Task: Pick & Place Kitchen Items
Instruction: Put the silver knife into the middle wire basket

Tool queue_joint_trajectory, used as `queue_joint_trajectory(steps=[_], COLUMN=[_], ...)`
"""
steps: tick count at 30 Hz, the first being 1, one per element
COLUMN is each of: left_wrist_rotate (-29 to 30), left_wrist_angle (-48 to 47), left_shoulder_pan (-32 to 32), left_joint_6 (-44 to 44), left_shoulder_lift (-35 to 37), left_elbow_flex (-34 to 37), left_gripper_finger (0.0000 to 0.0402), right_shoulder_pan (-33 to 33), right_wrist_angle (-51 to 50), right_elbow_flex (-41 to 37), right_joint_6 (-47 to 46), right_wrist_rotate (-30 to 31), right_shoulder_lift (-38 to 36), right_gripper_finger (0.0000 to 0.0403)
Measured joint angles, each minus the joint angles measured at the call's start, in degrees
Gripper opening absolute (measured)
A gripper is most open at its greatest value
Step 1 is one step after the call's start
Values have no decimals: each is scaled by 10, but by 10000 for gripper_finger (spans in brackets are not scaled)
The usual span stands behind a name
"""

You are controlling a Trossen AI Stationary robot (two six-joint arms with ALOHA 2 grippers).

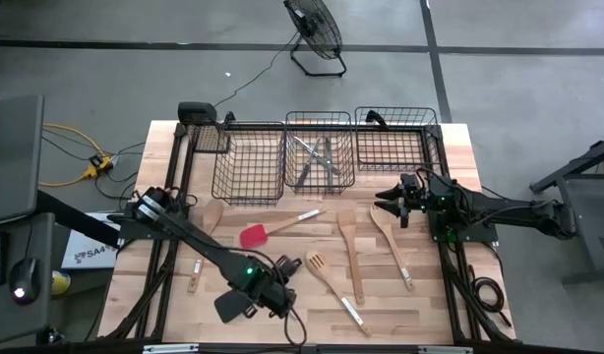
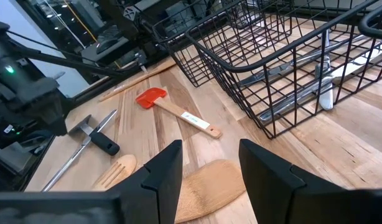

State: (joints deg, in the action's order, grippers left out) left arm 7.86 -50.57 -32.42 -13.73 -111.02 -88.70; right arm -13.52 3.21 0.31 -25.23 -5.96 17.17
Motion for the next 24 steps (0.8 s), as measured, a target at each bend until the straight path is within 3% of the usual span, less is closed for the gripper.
queue_joint_trajectory(steps=[6, 24], left_wrist_rotate=[-26, -45], left_wrist_angle=[34, 120], left_shoulder_pan=[1, 2], left_joint_6=[0, -15], left_shoulder_lift=[0, -8], left_elbow_flex=[34, 86], left_gripper_finger=[199, 200], right_shoulder_pan=[0, 0], right_wrist_angle=[0, 0], right_elbow_flex=[0, 0], right_joint_6=[0, 0], right_wrist_rotate=[0, 0], right_shoulder_lift=[0, 0], right_gripper_finger=[151, 151])
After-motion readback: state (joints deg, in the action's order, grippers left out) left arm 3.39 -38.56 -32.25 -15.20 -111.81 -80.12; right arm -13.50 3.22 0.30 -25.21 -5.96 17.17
